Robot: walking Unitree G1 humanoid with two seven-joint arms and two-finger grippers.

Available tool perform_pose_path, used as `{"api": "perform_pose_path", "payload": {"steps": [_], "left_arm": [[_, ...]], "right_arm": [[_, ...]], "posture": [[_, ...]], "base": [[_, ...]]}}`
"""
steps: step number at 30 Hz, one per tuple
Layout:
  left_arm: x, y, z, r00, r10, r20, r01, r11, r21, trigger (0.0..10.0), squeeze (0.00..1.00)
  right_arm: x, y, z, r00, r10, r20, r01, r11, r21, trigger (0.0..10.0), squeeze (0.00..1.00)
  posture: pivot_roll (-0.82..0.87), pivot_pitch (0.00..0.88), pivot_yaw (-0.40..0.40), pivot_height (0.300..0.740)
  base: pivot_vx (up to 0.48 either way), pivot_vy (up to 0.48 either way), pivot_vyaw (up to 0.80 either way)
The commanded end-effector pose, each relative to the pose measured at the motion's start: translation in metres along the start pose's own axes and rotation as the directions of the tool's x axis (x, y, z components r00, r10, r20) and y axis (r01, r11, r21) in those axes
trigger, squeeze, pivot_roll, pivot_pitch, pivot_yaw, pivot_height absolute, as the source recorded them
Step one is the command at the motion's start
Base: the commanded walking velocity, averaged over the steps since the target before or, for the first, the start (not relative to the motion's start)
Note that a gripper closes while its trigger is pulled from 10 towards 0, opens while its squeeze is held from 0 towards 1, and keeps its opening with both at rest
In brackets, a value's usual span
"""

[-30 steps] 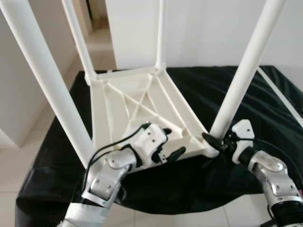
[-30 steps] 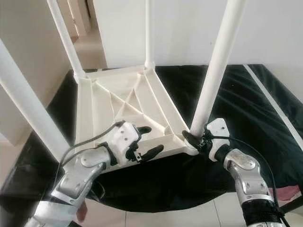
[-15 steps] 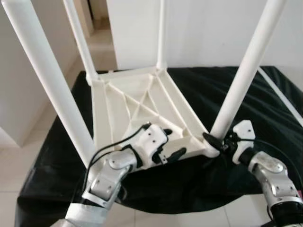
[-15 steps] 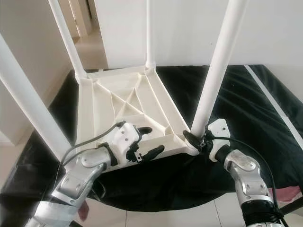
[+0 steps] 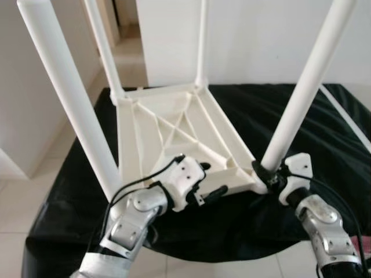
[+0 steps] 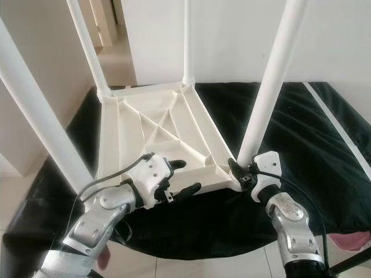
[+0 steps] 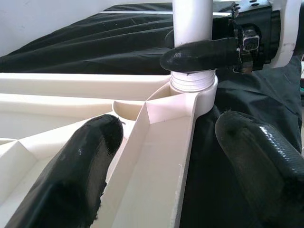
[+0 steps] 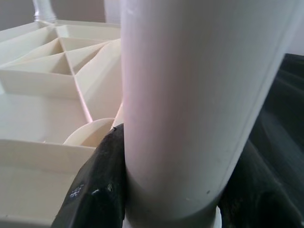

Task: Building children table

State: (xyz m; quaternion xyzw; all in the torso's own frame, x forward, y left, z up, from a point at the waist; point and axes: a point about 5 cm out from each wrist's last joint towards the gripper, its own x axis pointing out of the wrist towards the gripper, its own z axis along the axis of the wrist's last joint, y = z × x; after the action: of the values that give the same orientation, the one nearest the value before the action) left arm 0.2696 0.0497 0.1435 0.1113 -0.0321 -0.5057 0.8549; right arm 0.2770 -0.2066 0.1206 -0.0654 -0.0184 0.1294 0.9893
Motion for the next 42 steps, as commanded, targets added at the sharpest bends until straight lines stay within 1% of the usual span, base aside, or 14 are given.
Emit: {"api": "perform_pose_path", "payload": {"steps": [1, 7, 8, 9, 11, 12, 13, 15, 18, 23, 32, 40, 41, 42], "left_arm": [[-0.001, -0.002, -0.003, 1.000, -0.028, -0.008, 0.028, 1.000, -0.011, 10.0, 0.00], [0.000, -0.001, -0.002, 1.000, -0.024, -0.006, 0.024, 1.000, -0.009, 10.0, 0.00], [0.000, -0.001, -0.001, 1.000, -0.024, -0.005, 0.024, 1.000, -0.010, 10.0, 0.00], [0.000, -0.001, -0.001, 1.000, -0.024, -0.005, 0.024, 1.000, -0.010, 10.0, 0.00], [0.001, 0.000, -0.001, 1.000, -0.024, -0.005, 0.024, 1.000, -0.010, 10.0, 0.00], [0.001, 0.000, -0.001, 1.000, -0.024, -0.005, 0.024, 1.000, -0.010, 10.0, 0.00], [0.001, 0.000, -0.001, 1.000, -0.022, -0.002, 0.022, 1.000, -0.011, 10.0, 0.00], [0.002, 0.000, -0.001, 1.000, -0.021, 0.000, 0.021, 1.000, -0.012, 10.0, 0.00], [0.002, 0.000, 0.000, 1.000, -0.021, 0.000, 0.021, 1.000, -0.013, 10.0, 0.00], [0.003, -0.002, 0.000, 1.000, -0.024, 0.006, 0.024, 1.000, -0.016, 10.0, 0.00], [0.004, -0.001, 0.002, 1.000, -0.013, 0.013, 0.014, 1.000, -0.020, 10.0, 0.00], [0.002, 0.000, 0.001, 1.000, -0.009, 0.009, 0.009, 1.000, -0.018, 10.0, 0.00], [0.001, 0.000, 0.001, 1.000, -0.009, 0.008, 0.009, 1.000, -0.018, 10.0, 0.00], [0.001, 0.000, 0.001, 1.000, -0.009, 0.008, 0.009, 1.000, -0.018, 10.0, 0.00]], "right_arm": [[-0.007, -0.003, -0.017, 0.992, -0.066, -0.105, 0.063, 0.998, -0.022, 10.0, 0.00], [-0.005, 0.009, -0.021, 0.974, -0.181, -0.134, 0.180, 0.983, -0.017, 10.0, 0.00], [-0.005, 0.010, -0.023, 0.951, -0.270, -0.154, 0.275, 0.961, 0.014, 10.0, 0.00], [-0.005, 0.010, -0.023, 0.951, -0.270, -0.154, 0.275, 0.961, 0.014, 10.0, 0.00], [-0.005, 0.012, -0.023, 0.891, -0.424, -0.161, 0.435, 0.900, 0.035, 10.0, 0.00], [-0.005, 0.012, -0.023, 0.891, -0.424, -0.161, 0.435, 0.900, 0.035, 10.0, 0.00], [-0.004, 0.017, -0.019, 0.833, -0.529, -0.162, 0.544, 0.836, 0.071, 10.0, 0.00], [0.000, 0.023, -0.015, 0.809, -0.565, -0.162, 0.583, 0.806, 0.105, 10.0, 0.00], [0.002, 0.025, -0.013, 0.805, -0.571, -0.162, 0.590, 0.800, 0.110, 10.0, 0.00], [0.014, 0.046, -0.007, 0.841, -0.517, -0.159, 0.538, 0.827, 0.164, 10.0, 0.00], [0.015, 0.041, -0.007, 0.836, -0.528, -0.150, 0.546, 0.827, 0.134, 10.0, 0.00], [0.018, 0.044, 0.003, 0.861, -0.502, -0.083, 0.508, 0.843, 0.179, 10.0, 0.00], [0.018, 0.043, 0.004, 0.867, -0.493, -0.076, 0.498, 0.847, 0.187, 10.0, 0.99], [0.018, 0.043, 0.004, 0.867, -0.493, -0.076, 0.498, 0.847, 0.187, 10.0, 0.99]], "posture": [[-0.09, 0.003, 0.037, 0.740], [-0.09, 0.007, 0.038, 0.740], [-0.09, 0.008, 0.040, 0.740], [-0.09, 0.008, 0.040, 0.740], [-0.09, 0.009, 0.036, 0.740], [-0.09, 0.009, 0.036, 0.740], [-0.10, 0.010, 0.037, 0.740], [-0.10, 0.010, 0.037, 0.740], [-0.10, 0.010, 0.037, 0.740], [-0.10, 0.012, 0.034, 0.740], [-0.09, 0.022, 0.031, 0.740], [-0.09, 0.024, 0.031, 0.740], [-0.09, 0.024, 0.031, 0.740], [-0.09, 0.024, 0.031, 0.740]], "base": [[0.000, 0.000, 0.00], [0.000, 0.000, 0.00], [0.000, 0.000, 0.00], [0.000, 0.000, 0.00], [0.000, 0.000, 0.00], [0.000, 0.000, 0.00], [0.000, 0.000, 0.00], [0.000, 0.000, 0.00], [0.000, 0.000, 0.00], [0.000, 0.000, 0.00], [0.000, 0.000, 0.00], [0.000, 0.000, 0.00], [0.000, 0.000, 0.00], [0.000, 0.000, 0.00]]}}
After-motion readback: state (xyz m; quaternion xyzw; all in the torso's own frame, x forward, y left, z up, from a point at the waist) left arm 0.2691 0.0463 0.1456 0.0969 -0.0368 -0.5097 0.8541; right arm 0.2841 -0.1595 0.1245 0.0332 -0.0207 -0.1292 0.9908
